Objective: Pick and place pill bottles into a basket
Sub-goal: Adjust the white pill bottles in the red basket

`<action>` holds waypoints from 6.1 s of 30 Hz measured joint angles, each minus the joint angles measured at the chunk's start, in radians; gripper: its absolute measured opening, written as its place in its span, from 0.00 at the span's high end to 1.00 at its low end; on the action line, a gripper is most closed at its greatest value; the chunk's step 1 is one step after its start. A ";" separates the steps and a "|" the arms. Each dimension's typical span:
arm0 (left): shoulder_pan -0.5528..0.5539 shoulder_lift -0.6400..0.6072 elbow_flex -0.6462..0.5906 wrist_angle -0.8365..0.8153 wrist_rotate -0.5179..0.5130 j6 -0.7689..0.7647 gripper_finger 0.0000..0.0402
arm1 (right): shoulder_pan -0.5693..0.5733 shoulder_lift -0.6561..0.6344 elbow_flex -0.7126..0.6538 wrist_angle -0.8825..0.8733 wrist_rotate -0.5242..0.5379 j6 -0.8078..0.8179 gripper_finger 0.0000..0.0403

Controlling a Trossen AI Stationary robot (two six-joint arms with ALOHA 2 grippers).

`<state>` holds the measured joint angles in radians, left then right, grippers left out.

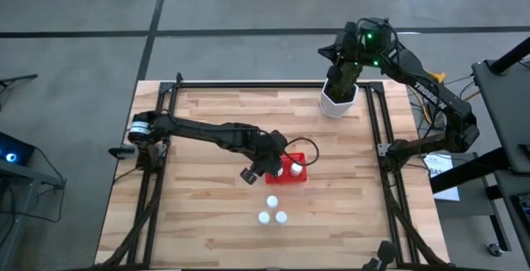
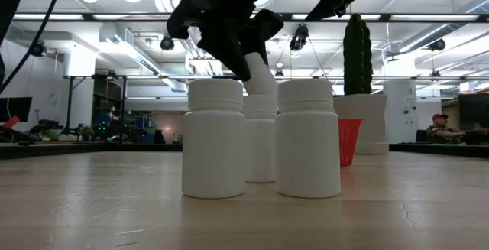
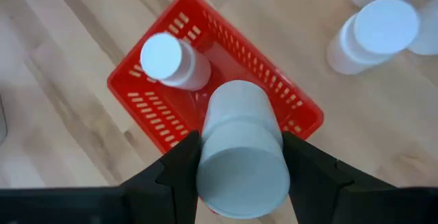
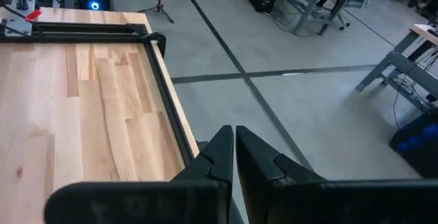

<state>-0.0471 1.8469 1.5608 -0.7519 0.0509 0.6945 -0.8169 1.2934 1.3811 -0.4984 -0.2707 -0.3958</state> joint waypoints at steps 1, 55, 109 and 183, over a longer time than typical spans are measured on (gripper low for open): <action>0.003 0.000 0.000 -0.001 -0.001 0.000 0.61 | 0.000 0.000 0.000 0.000 0.000 0.000 0.98; -0.001 0.120 0.173 -0.102 -0.010 0.063 0.62 | -0.006 0.001 -0.002 -0.053 0.000 -0.030 0.98; -0.018 0.211 0.167 -0.230 -0.001 0.015 0.62 | -0.007 0.001 -0.003 -0.051 0.000 -0.035 0.98; -0.016 0.219 0.131 -0.173 0.025 -0.062 0.49 | -0.006 0.001 -0.003 -0.051 -0.001 -0.049 0.98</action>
<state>-0.0631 2.0659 1.6917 -0.9249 0.0757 0.6327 -0.8234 1.2942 1.3777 -0.5499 -0.2714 -0.4450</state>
